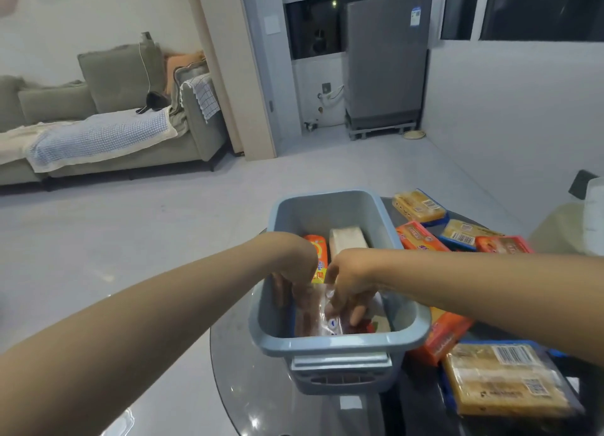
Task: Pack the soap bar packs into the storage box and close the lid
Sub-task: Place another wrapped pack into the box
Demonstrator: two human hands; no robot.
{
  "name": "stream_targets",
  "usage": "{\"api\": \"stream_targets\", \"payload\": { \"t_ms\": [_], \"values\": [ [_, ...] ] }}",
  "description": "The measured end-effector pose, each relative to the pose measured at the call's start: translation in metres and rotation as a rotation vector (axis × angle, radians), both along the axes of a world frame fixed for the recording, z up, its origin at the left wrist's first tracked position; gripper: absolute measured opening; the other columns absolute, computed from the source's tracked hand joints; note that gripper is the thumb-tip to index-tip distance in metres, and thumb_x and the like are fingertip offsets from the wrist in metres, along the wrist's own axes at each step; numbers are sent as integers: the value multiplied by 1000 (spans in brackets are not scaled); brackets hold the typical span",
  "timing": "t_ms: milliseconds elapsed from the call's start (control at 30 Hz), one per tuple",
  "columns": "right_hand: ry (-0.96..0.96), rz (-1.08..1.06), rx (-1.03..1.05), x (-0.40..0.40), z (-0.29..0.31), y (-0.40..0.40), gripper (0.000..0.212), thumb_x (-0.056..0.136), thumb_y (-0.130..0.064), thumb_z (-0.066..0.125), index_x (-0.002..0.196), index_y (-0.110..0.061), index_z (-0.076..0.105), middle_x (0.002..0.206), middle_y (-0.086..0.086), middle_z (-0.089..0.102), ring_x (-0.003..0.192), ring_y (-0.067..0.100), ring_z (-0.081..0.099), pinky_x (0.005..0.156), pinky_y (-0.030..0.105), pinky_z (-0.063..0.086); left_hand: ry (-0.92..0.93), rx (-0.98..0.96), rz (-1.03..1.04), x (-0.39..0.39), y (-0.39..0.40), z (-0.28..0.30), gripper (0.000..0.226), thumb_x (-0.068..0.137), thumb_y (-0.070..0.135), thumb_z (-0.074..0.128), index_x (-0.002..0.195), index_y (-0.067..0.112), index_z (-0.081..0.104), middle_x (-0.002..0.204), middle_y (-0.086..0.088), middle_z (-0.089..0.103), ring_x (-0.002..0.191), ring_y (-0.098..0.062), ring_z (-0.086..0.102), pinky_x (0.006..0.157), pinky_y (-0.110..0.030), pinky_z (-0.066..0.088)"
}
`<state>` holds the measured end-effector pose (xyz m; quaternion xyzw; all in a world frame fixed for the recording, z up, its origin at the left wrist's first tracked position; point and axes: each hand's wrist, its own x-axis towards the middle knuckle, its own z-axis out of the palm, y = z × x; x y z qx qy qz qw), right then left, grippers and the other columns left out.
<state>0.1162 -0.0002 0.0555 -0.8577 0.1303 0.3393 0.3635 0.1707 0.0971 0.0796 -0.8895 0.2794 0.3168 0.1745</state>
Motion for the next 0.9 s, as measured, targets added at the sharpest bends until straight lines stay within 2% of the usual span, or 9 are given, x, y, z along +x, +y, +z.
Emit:
{"api": "stream_targets", "payload": {
  "t_ms": [100,167,267,367,467,533,667,767,900],
  "values": [
    [46,7,-31,4,0,2,36,91,-7,57,127,-1,54,93,12,69,46,12,60,72,29,55,-72,18,-95,3,0,-10,41,79,32,73,112,8,68,112,-10,70,99,-26,67,77,-29,49],
    [54,4,-34,5,0,2,35,92,-7,54,127,-1,54,83,11,67,41,10,59,65,26,55,-142,3,-165,5,-1,-15,38,79,31,73,109,8,70,108,-10,71,90,-26,65,75,-29,48],
    [41,1,-34,8,-2,1,35,92,-5,52,126,1,53,114,16,68,54,14,61,82,33,54,-215,-29,-227,6,0,-20,31,81,26,70,106,8,71,105,-12,71,76,-22,55,71,-30,46],
    [-7,-7,-30,8,-2,-2,36,90,-6,56,126,2,53,112,17,68,62,18,61,84,33,55,-209,-87,-212,6,4,-18,28,84,24,65,106,8,70,104,-11,71,81,-24,61,71,-30,49],
    [-149,-19,-65,4,0,-6,36,85,-5,62,121,0,57,102,19,72,59,20,65,63,27,58,-212,-194,-196,2,9,-15,26,87,20,60,109,12,70,106,-10,71,93,-26,66,75,-30,51],
    [-257,12,-96,-3,2,-7,36,85,-8,64,120,-3,58,98,19,73,59,21,67,57,24,56,-268,-259,-195,-2,13,-11,28,88,20,59,114,14,67,110,-10,69,99,-26,64,74,-28,46],
    [-578,40,-105,-23,12,-11,31,87,-15,62,118,-15,60,87,6,72,64,13,68,58,20,55,-387,-453,-155,-15,22,-2,30,89,28,60,118,22,62,119,-5,61,108,-24,58,83,-33,45],
    [-827,-7,-128,-45,25,-24,25,87,-17,58,111,-21,66,75,-10,67,72,9,66,65,22,53,-458,-647,-125,-33,24,7,28,91,29,56,117,25,63,115,-3,59,104,-22,58,88,-37,49],
    [-997,-121,-123,-75,27,-45,19,86,-18,58,99,-25,70,80,-12,69,76,2,63,72,23,52,-456,-943,-86,-68,14,14,23,91,30,53,108,25,67,105,2,62,94,-17,62,84,-36,51]
  ]
}}
